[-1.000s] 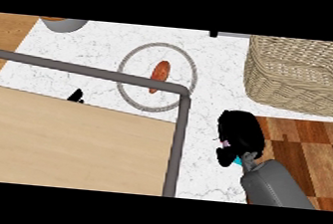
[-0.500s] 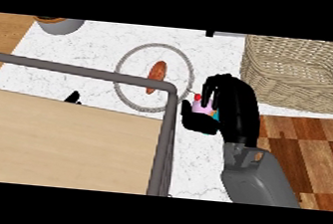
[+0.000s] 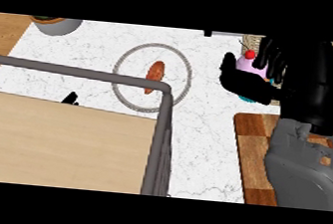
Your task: Pick the cupcake from the cutting board and place it in the basket
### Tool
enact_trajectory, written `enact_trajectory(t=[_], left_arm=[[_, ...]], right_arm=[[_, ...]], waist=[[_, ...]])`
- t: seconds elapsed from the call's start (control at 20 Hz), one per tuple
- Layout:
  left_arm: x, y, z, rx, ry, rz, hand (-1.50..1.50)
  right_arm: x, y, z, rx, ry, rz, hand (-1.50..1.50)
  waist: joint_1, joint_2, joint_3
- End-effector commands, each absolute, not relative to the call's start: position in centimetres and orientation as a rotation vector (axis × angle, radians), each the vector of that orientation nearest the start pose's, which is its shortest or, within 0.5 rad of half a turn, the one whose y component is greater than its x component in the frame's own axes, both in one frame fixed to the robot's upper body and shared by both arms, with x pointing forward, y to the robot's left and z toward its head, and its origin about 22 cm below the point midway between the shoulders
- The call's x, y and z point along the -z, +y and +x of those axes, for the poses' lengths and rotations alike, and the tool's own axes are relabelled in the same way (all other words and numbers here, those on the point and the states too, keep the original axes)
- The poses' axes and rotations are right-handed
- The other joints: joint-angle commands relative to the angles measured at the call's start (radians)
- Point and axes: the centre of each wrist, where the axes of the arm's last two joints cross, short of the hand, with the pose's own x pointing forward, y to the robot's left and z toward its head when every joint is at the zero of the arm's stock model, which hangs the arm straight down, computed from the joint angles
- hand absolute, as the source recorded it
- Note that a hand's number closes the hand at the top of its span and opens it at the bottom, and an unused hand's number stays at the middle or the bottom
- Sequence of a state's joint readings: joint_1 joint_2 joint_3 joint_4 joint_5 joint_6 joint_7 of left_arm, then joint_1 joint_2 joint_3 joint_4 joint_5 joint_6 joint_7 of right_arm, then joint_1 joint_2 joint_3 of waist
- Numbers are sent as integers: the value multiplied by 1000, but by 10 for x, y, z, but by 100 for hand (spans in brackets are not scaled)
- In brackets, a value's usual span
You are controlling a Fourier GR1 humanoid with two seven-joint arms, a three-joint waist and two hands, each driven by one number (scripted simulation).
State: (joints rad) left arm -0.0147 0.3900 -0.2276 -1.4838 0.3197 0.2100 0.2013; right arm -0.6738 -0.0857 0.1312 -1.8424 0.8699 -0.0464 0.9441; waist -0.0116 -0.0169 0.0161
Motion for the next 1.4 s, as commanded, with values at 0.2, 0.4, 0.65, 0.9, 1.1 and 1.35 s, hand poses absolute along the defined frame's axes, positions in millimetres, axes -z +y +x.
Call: enact_trajectory(t=[0.2,0.4,0.65,0.9,1.1,1.35], left_arm=[[48,285,204,36,-1023,151,0],[46,283,209,38,-1026,153,0],[40,288,221,48,-1048,144,0],[47,286,217,34,-1040,135,0],[40,281,217,61,-1023,119,0],[47,283,207,54,-1029,147,0]], right_arm=[[-293,-188,314,-104,-1550,-958,150],[-304,-217,326,-86,-1527,-959,150],[-290,-250,354,-114,-1476,-1023,150],[-277,-255,368,-139,-1471,-1034,150],[-271,-287,384,-109,-1464,-993,150],[-226,-306,388,34,-1472,-851,150]], waist=[[20,21,-17],[20,22,-16],[29,31,-16],[32,29,-17],[43,31,-15],[36,28,-14]])
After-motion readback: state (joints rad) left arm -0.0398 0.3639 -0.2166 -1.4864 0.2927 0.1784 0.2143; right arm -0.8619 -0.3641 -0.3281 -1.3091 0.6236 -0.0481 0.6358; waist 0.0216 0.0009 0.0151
